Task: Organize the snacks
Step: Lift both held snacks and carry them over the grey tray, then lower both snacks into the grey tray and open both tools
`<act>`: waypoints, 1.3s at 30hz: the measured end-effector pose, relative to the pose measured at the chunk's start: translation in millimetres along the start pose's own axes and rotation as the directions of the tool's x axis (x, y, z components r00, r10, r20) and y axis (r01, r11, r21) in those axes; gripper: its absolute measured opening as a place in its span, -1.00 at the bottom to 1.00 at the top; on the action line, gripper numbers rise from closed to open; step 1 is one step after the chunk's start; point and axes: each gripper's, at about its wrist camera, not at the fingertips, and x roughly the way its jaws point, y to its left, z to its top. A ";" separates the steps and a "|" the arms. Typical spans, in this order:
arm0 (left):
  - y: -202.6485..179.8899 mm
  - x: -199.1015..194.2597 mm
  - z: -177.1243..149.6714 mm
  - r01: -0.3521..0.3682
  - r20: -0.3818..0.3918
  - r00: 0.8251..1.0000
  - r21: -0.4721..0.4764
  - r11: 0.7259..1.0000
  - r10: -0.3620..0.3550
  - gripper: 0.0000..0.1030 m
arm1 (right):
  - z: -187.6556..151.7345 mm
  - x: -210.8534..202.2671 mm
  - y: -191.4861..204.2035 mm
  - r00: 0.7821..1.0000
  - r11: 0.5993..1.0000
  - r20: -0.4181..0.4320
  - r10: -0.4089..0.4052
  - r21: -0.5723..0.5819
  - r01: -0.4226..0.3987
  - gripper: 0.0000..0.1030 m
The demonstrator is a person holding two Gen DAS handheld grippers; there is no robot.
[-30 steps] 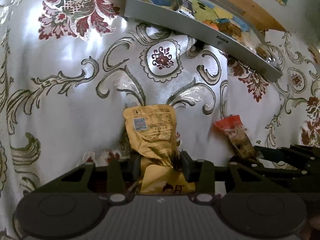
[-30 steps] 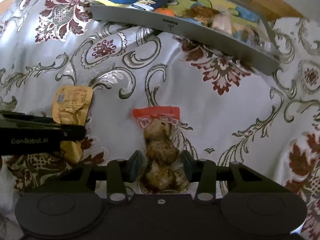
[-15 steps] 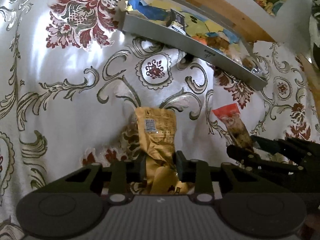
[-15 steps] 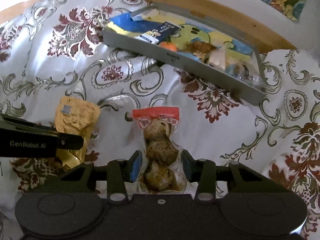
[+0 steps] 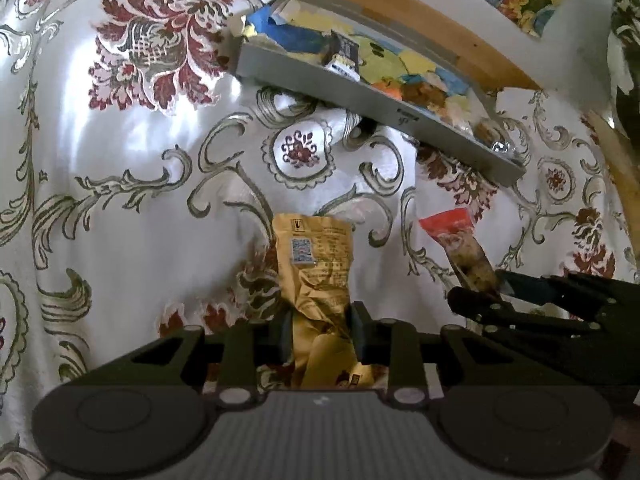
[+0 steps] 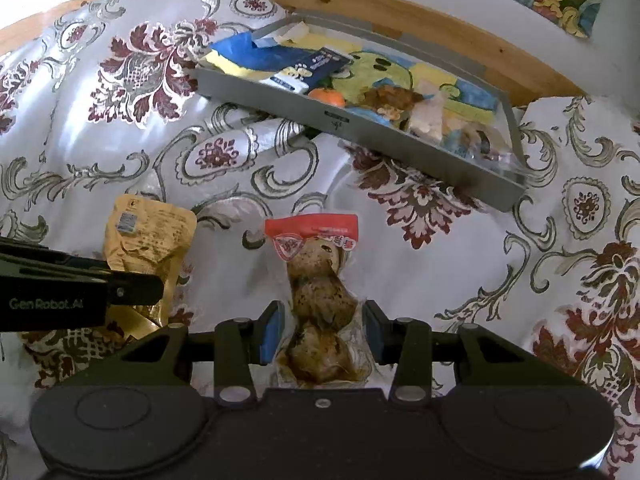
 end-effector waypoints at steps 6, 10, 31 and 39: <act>-4.6 -14.0 16.6 0.038 0.071 0.997 -0.011 0.999 -0.037 -0.39 | 6.5 -10.3 -6.6 0.996 0.999 0.085 -0.012 0.038 0.009 -0.14; -14.9 -19.1 43.4 0.047 0.117 0.992 0.005 0.999 -0.047 -0.39 | 16.8 -16.1 -17.5 0.984 0.997 0.174 -0.031 0.081 0.017 -0.14; -94.0 79.6 213.9 0.117 0.164 0.978 0.065 0.991 -0.127 -0.38 | 129.3 50.1 -137.4 0.896 0.936 0.412 -0.167 0.351 0.013 -0.14; -82.5 117.0 223.9 0.076 0.070 0.995 0.008 0.997 -0.076 -0.38 | 138.6 88.9 -152.5 0.922 0.911 0.353 -0.158 0.412 -0.002 -0.14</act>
